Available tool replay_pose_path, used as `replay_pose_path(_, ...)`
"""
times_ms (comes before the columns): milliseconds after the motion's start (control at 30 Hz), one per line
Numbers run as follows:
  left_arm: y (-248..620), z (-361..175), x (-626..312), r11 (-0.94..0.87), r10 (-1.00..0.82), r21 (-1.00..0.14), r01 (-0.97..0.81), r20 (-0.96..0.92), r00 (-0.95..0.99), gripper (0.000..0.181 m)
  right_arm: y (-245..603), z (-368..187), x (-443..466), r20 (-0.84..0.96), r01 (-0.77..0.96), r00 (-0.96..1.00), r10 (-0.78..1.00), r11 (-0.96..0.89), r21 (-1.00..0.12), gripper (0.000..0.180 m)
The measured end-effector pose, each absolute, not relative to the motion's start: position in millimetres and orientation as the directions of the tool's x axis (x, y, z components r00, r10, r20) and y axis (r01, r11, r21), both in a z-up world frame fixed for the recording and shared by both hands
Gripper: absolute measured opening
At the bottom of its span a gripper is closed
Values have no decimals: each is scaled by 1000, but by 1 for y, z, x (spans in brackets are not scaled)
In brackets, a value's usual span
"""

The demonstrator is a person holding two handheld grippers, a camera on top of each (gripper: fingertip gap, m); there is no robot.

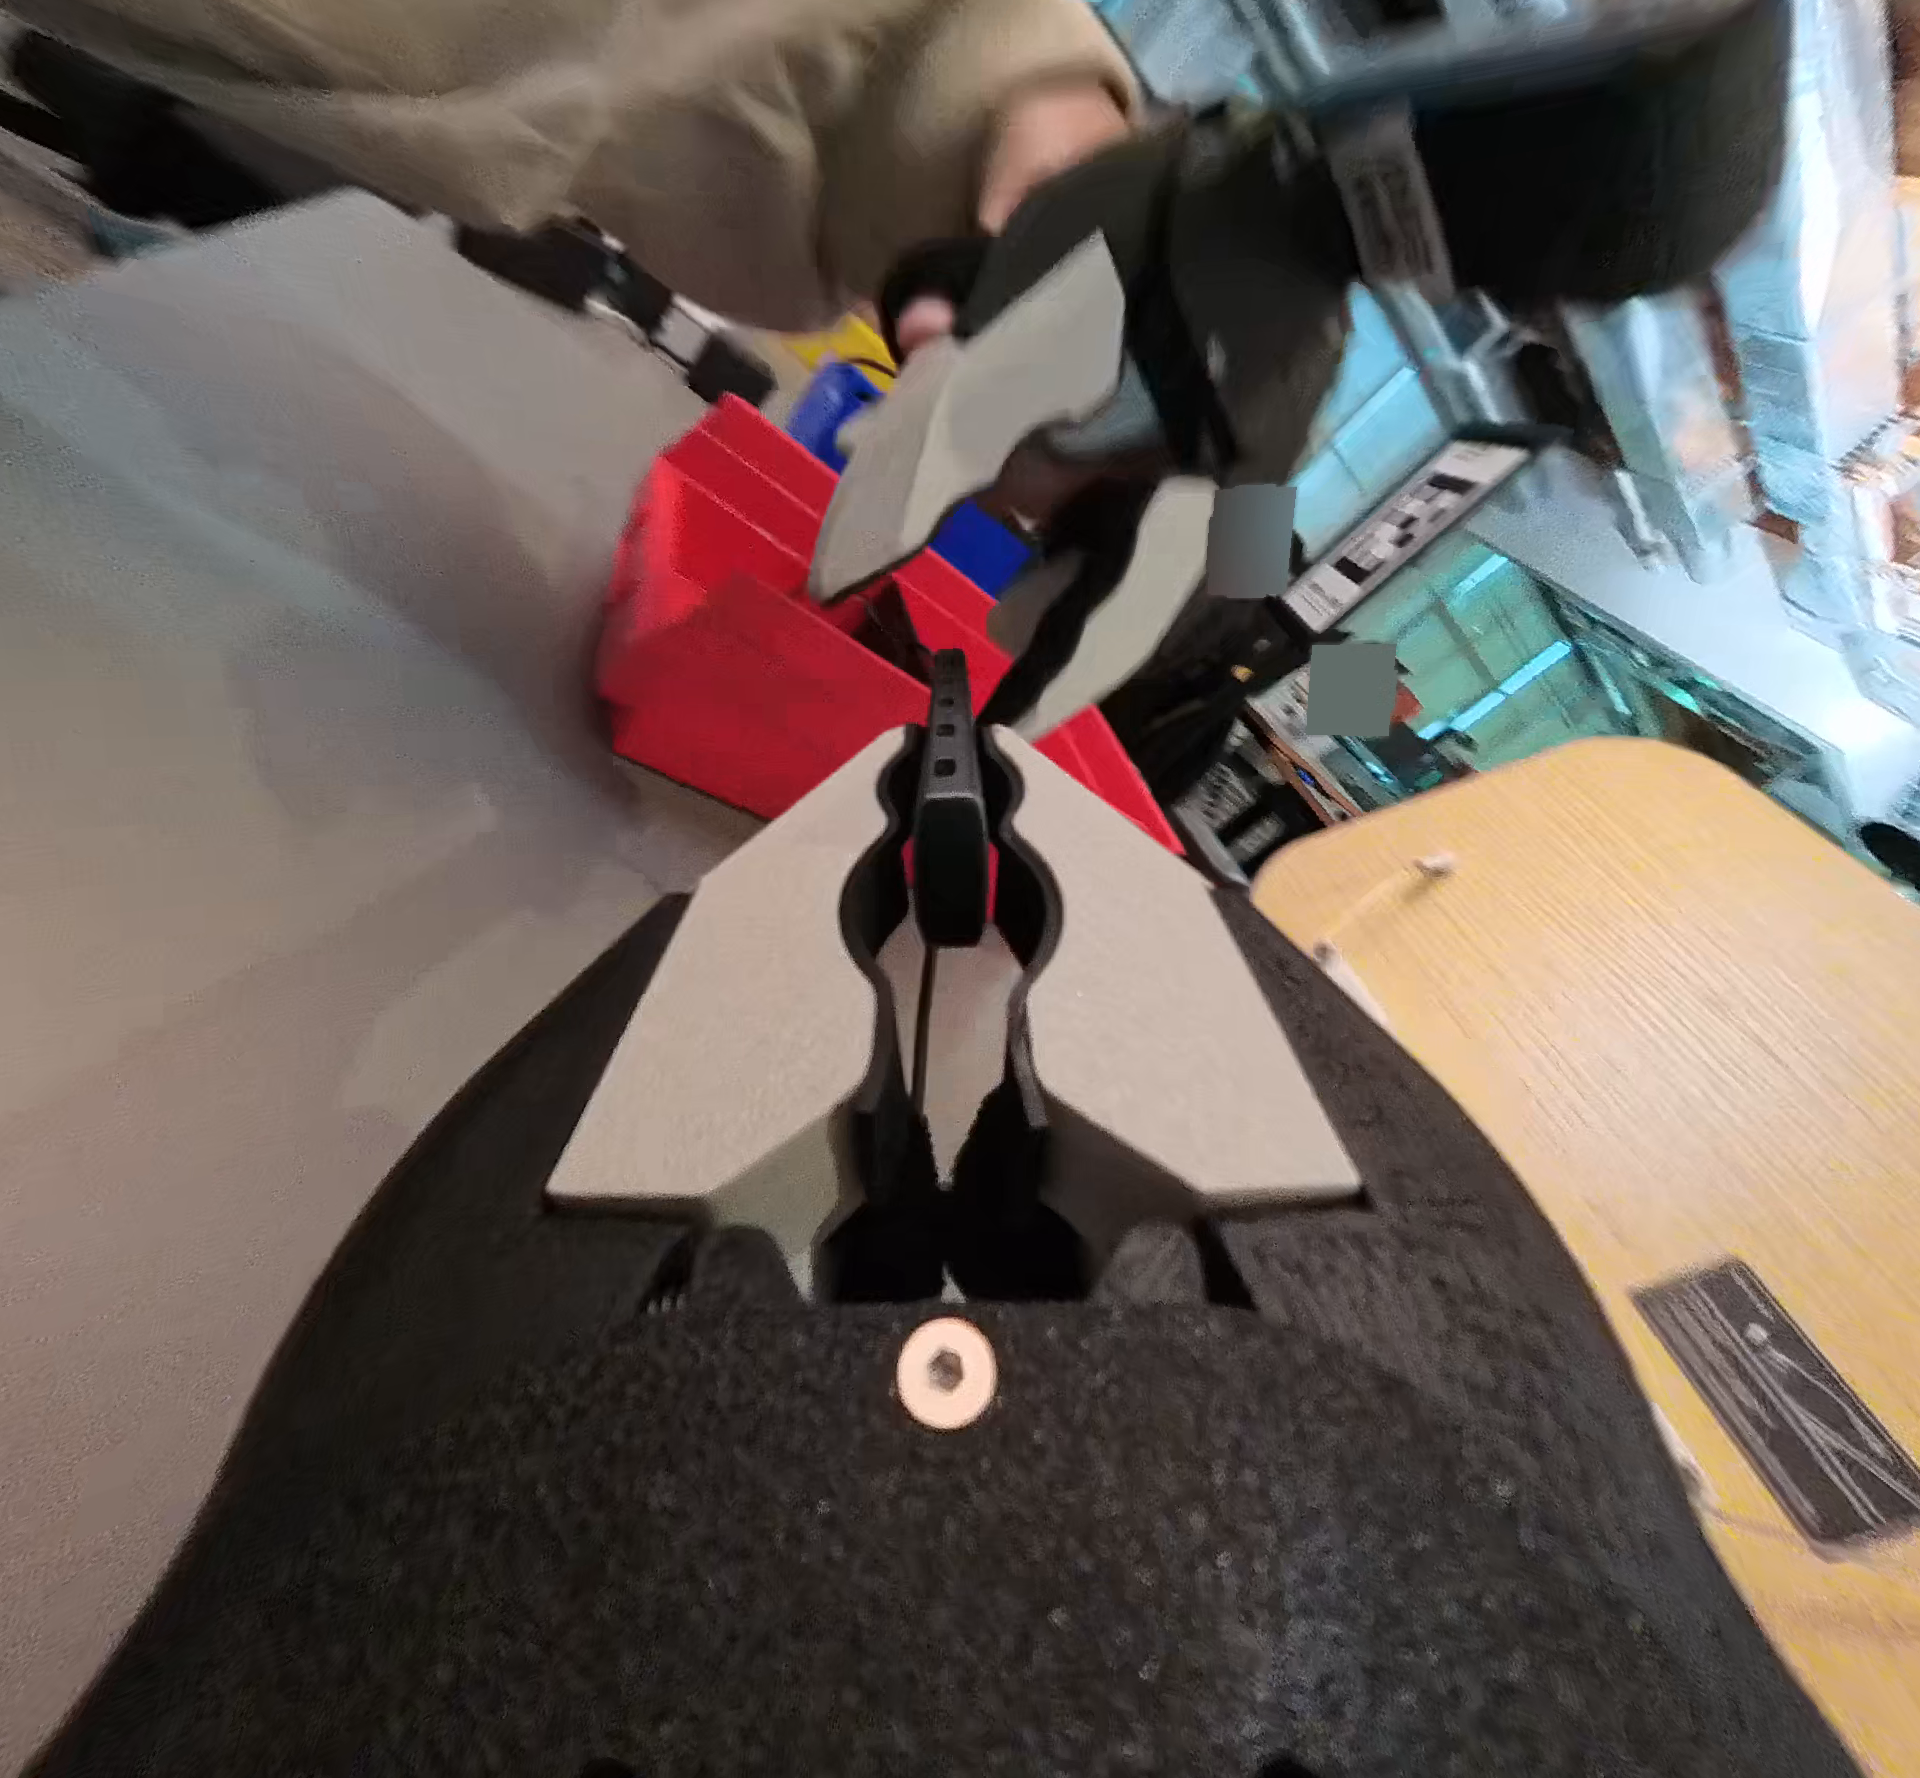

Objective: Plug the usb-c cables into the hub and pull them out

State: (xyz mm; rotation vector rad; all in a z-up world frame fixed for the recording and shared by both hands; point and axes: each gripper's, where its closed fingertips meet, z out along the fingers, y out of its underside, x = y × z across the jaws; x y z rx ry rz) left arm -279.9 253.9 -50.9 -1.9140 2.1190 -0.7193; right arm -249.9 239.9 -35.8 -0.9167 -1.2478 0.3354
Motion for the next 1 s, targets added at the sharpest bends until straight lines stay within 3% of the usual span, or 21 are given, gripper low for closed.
replay_pose_path(100,274,-2,-298,-137,-987,-624,-769,17,161,46,285,-38,-241,684,311,423,595,613,-726,9)
replay_pose_path(167,244,36,-312,-262,-940,-809,-526,90,329,41,308,-46,-236,654,308,497,570,589,-747,9)
replay_pose_path(233,206,47,-338,-388,-847,-901,-197,264,461,30,318,-73,-237,597,314,520,612,513,-799,10)
replay_pose_path(300,174,15,-367,-488,-701,-871,60,432,567,27,314,-92,-241,690,431,449,568,538,-724,10)
replay_pose_path(400,138,-67,-402,-492,-461,-825,279,519,720,27,296,-87,-248,698,397,441,565,575,-716,10)
replay_pose_path(500,117,-125,-428,-402,-313,-880,254,392,865,27,285,-82,-253,715,373,442,542,613,-696,10)
replay_pose_path(600,118,-115,-428,-401,-326,-882,246,388,862,34,284,-81,-253,721,374,445,532,621,-689,10)
replay_pose_path(700,129,-119,-443,-367,-271,-925,103,212,939,53,288,-85,-253,677,363,447,586,573,-735,10)
replay_pose_path(800,131,-130,-447,-367,-242,-930,37,134,961,53,292,-82,-249,684,364,466,561,583,-727,10)
replay_pose_path(1000,169,-115,-451,-452,-269,-891,25,163,949,42,295,-84,-248,695,367,458,554,594,-716,9)
